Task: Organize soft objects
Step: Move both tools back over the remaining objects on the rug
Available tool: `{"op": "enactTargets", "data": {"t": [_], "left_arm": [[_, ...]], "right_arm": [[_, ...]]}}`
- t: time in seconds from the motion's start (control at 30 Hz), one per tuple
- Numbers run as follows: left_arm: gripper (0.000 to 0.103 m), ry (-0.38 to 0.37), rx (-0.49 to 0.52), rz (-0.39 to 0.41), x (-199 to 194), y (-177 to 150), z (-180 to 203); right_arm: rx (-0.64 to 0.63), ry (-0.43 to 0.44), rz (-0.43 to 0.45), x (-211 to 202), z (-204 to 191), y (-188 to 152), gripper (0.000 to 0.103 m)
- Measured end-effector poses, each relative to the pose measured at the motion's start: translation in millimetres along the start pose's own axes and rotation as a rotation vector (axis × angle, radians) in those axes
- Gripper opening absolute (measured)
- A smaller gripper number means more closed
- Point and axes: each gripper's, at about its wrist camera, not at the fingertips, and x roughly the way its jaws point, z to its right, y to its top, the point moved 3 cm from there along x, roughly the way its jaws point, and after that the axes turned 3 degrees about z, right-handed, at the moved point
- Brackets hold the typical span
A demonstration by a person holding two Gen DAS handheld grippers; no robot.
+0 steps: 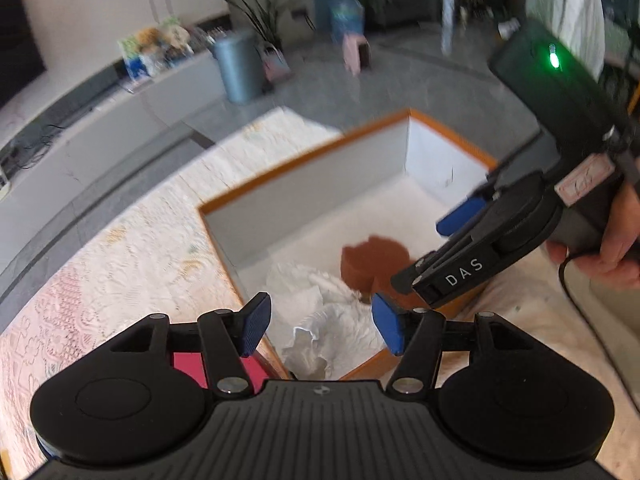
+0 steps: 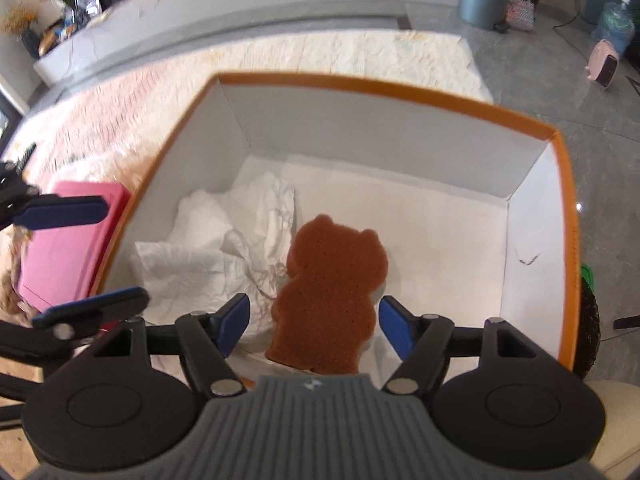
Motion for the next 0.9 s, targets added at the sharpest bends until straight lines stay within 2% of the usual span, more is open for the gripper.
{"op": "enactTargets", "data": {"t": [0.17, 0.4, 0.5, 0.7, 0.9], "left_arm": [[0.069, 0.029, -0.056, 0.122, -35, -14, -3], [0.069, 0.083, -0.140, 0.224, -73, -39, -16], [0.069, 0.094, -0.195, 0.251, -86, -50, -25], [0.069, 0.136, -0.279, 0.271, -107, -85, -49], [0.069, 0.196, -0.356, 0.272, -123, -121, -77]], "right_arm": [[0.021, -0.007, 0.102, -28, -16, -14, 0.071], [-0.041, -0.033, 0.279, -59, -67, -42, 0.071], [-0.042, -0.030, 0.349, -69, -90, -53, 0.071], [-0.019, 0.023, 0.434, -75, -139, -75, 0.071], [-0.094, 0.036, 0.511, -71, -194, -87, 0.070]]}}
